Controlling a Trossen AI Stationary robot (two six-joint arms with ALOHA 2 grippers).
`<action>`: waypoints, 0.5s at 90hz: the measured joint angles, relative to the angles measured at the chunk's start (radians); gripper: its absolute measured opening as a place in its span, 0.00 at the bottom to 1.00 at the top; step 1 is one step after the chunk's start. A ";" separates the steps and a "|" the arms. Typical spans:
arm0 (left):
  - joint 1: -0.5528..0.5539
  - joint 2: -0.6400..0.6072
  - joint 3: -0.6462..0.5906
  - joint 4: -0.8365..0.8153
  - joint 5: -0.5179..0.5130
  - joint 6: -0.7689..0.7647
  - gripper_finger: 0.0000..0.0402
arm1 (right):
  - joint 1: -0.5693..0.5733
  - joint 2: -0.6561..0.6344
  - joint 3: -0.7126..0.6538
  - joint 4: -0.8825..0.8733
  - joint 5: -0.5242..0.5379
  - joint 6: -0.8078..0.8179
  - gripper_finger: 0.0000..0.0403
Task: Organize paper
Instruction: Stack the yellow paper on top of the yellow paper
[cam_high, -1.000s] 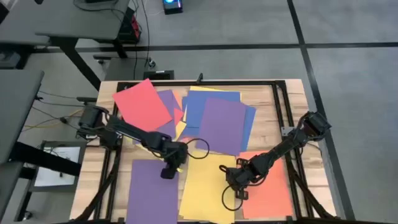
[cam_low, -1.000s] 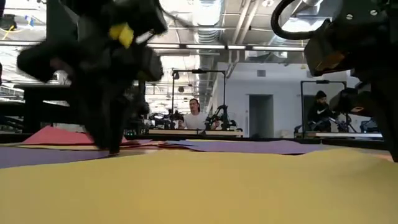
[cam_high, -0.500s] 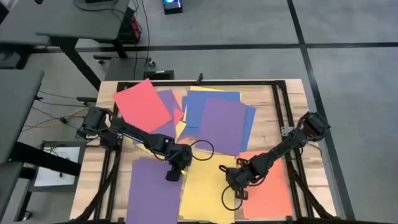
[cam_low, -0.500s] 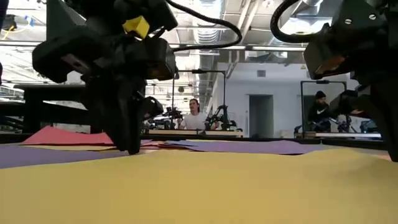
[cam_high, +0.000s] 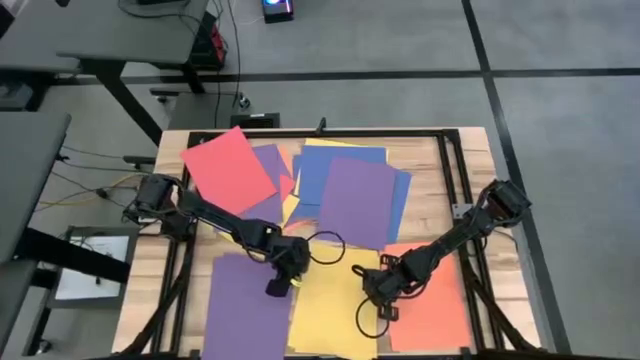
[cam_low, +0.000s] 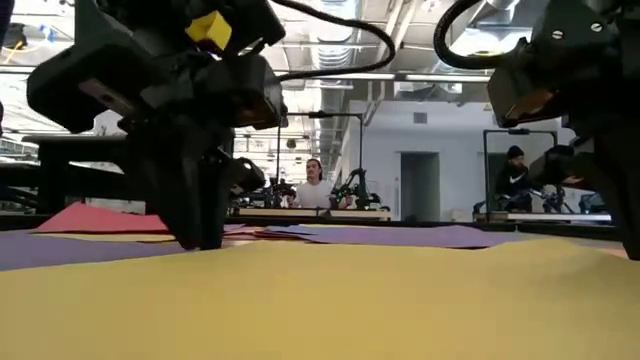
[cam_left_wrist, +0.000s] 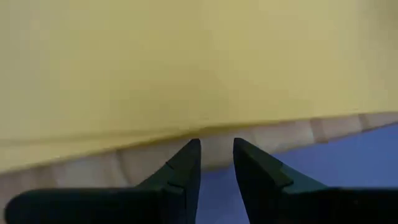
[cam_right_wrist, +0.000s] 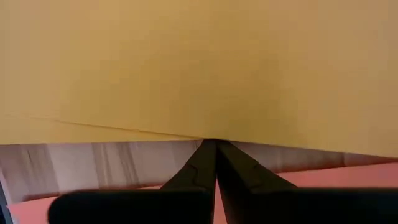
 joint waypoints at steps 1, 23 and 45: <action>0.000 0.000 0.000 0.000 0.000 0.000 0.19 | -0.001 0.001 0.000 0.001 0.000 0.000 0.00; -0.002 0.014 0.000 0.025 0.018 -0.013 0.19 | -0.014 0.005 0.000 0.007 -0.009 -0.055 0.00; -0.005 0.014 0.000 0.031 0.010 -0.031 0.19 | -0.060 0.006 0.000 0.009 -0.013 -0.158 0.00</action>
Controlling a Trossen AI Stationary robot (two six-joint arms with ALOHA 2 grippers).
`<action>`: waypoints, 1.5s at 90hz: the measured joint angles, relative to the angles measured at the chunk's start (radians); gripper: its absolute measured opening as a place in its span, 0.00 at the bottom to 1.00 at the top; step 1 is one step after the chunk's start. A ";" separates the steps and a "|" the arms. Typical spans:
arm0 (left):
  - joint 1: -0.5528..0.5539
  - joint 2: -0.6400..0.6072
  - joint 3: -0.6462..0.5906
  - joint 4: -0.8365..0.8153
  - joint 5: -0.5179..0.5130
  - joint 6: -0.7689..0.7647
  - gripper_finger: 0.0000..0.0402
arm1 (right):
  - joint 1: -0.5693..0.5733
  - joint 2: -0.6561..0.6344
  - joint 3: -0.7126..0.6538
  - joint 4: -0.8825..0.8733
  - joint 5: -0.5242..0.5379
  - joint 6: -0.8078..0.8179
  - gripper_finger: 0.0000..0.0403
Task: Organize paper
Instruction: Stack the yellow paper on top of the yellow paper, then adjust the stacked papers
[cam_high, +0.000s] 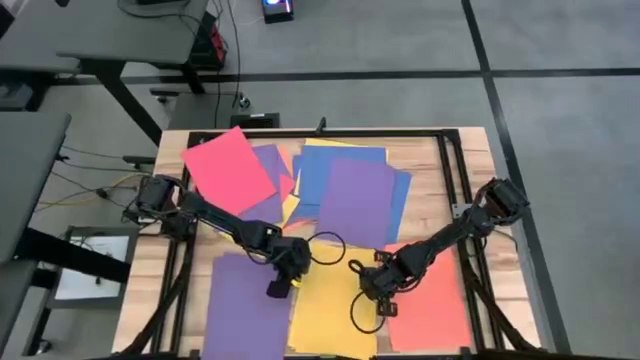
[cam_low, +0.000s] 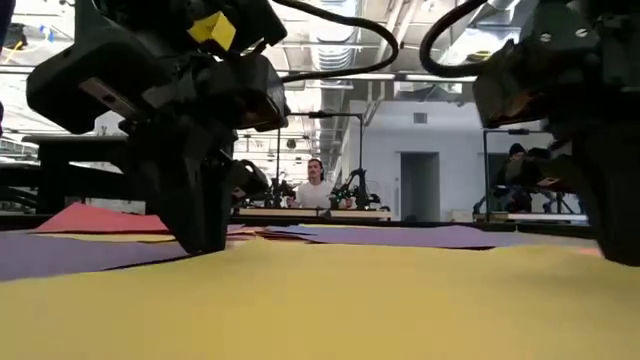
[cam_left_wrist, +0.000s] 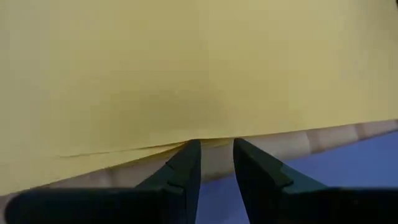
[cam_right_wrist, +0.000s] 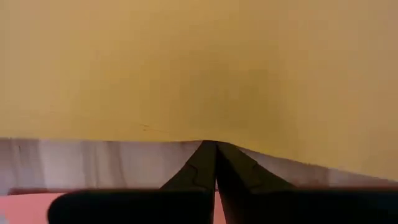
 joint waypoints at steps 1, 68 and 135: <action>0.000 0.000 0.000 0.000 0.000 0.000 0.19 | -0.002 0.000 0.000 0.000 0.000 -0.002 0.00; 0.002 -0.170 0.000 -0.280 -0.001 -0.026 0.19 | 0.023 -0.019 0.101 -0.151 -0.004 0.051 0.00; -0.035 -0.234 0.000 -0.331 0.076 -0.222 0.19 | 0.129 -0.043 0.101 -0.156 -0.009 0.323 0.00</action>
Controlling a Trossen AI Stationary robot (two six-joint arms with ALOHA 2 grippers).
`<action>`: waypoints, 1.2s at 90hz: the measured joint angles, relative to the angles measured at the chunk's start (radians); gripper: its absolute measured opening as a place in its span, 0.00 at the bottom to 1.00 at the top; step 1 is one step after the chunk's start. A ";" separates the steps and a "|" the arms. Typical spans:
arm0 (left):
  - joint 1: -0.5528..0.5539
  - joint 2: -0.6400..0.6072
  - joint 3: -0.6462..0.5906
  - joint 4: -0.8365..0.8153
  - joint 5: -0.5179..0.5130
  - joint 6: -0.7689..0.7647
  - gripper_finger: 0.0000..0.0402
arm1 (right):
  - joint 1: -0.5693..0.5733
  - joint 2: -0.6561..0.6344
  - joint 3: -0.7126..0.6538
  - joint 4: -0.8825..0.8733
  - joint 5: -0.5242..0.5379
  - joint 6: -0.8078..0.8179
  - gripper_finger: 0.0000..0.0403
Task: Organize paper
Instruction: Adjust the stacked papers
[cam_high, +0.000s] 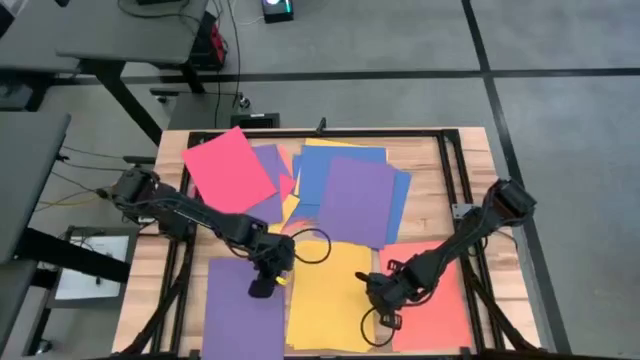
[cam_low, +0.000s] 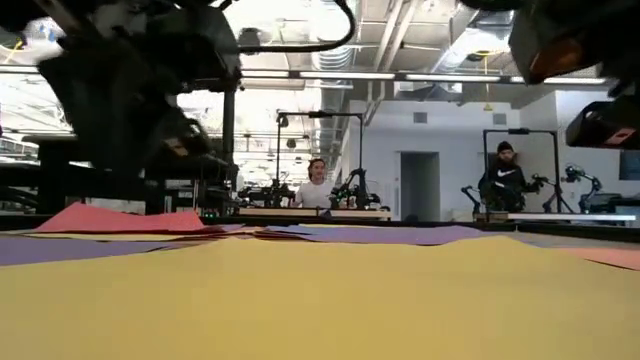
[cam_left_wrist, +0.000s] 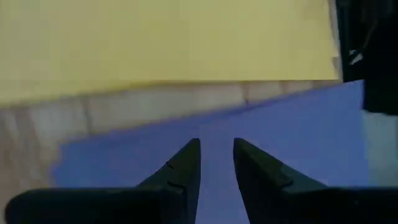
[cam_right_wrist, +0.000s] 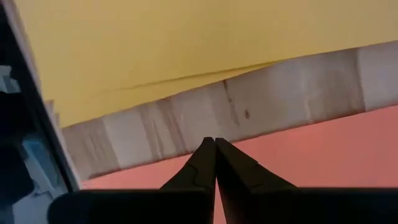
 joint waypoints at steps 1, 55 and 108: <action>-0.001 -0.006 0.000 -0.002 0.000 -0.017 0.19 | 0.001 -0.001 0.000 -0.001 0.000 -0.002 0.00; -0.421 0.011 0.002 0.031 -0.283 -1.060 0.01 | 0.036 -0.044 -0.060 -0.055 0.005 -0.384 0.00; -0.485 0.038 -0.073 -0.074 -0.425 -1.413 0.00 | 0.008 -0.074 -0.112 0.009 0.006 -0.289 0.00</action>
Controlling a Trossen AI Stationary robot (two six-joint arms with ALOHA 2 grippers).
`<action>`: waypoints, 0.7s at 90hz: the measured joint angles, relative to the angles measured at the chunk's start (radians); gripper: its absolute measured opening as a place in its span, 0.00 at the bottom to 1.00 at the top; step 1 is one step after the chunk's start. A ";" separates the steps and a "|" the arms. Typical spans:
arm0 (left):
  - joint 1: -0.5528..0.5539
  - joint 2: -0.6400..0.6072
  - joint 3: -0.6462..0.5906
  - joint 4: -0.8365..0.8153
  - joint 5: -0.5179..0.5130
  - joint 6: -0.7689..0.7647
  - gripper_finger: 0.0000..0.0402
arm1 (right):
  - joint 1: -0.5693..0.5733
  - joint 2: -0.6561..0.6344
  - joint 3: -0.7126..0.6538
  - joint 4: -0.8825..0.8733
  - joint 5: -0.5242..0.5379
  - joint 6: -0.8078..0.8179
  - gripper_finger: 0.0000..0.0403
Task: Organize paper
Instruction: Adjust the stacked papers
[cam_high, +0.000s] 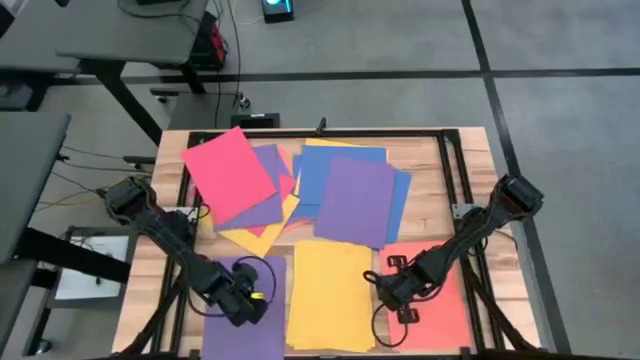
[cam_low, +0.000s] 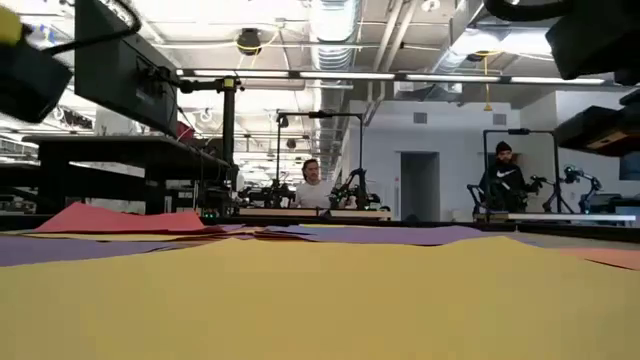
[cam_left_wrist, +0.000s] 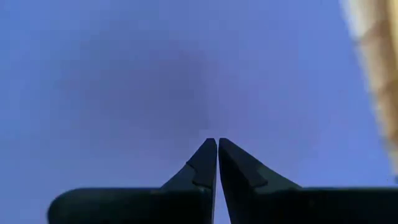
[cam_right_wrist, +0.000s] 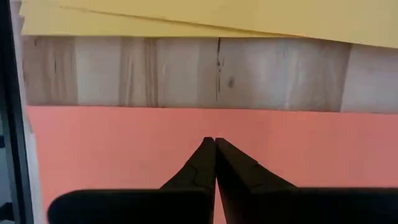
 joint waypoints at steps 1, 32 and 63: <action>0.000 0.000 -0.003 0.004 0.000 0.000 0.00 | 0.000 0.000 0.000 0.000 0.000 0.003 0.00; 0.003 -0.006 -0.108 0.047 0.030 -0.104 0.00 | 0.000 0.000 0.000 0.001 -0.003 0.027 0.00; 0.007 -0.007 -0.115 -0.045 0.065 -0.011 0.00 | 0.000 0.000 0.000 0.000 -0.006 0.033 0.00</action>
